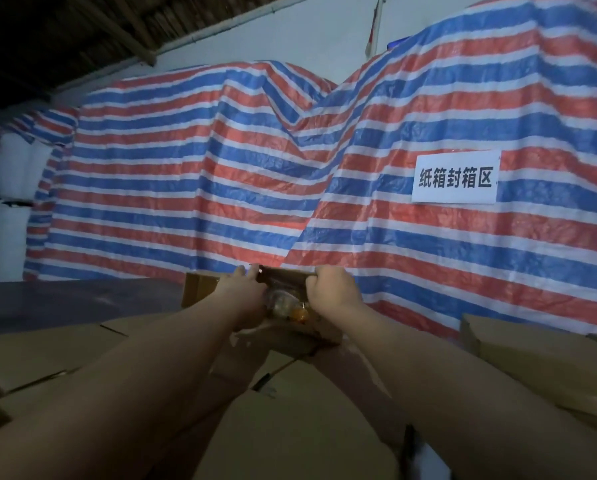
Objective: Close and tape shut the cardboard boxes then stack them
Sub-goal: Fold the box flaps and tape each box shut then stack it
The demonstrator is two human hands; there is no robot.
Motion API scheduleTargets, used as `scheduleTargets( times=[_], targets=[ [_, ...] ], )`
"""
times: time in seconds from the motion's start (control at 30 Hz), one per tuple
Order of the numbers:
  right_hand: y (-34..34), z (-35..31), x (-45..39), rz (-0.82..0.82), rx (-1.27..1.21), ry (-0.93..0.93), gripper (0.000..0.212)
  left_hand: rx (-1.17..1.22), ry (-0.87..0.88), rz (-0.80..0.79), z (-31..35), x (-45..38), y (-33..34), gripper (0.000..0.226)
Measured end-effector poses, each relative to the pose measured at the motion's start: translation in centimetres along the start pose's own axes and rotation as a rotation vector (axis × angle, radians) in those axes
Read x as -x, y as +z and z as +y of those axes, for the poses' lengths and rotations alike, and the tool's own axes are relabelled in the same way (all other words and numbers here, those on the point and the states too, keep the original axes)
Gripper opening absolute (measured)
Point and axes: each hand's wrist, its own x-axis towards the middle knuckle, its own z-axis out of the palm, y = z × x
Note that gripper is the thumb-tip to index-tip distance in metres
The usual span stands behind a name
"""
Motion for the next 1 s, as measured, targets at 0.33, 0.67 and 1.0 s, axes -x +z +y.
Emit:
scheduleTargets(
  times=[0.33, 0.67, 1.0],
  targets=[
    [-13.7, -2.7, 2.6, -0.011, -0.129, 0.045, 0.041, 0.554, -0.051, 0.082, -2.0, 6.0, -10.0, 0.042],
    [-31.7, -2.6, 12.2, -0.234, -0.332, 0.237, 0.018, 1.653, 0.057, -0.188, 3.4, 17.0, -24.4, 0.021],
    [-44.7, -0.1, 20.2, -0.220, -0.340, 0.315, 0.027, 2.150, 0.156, -0.146, 12.4, 23.7, -30.2, 0.051]
  ],
)
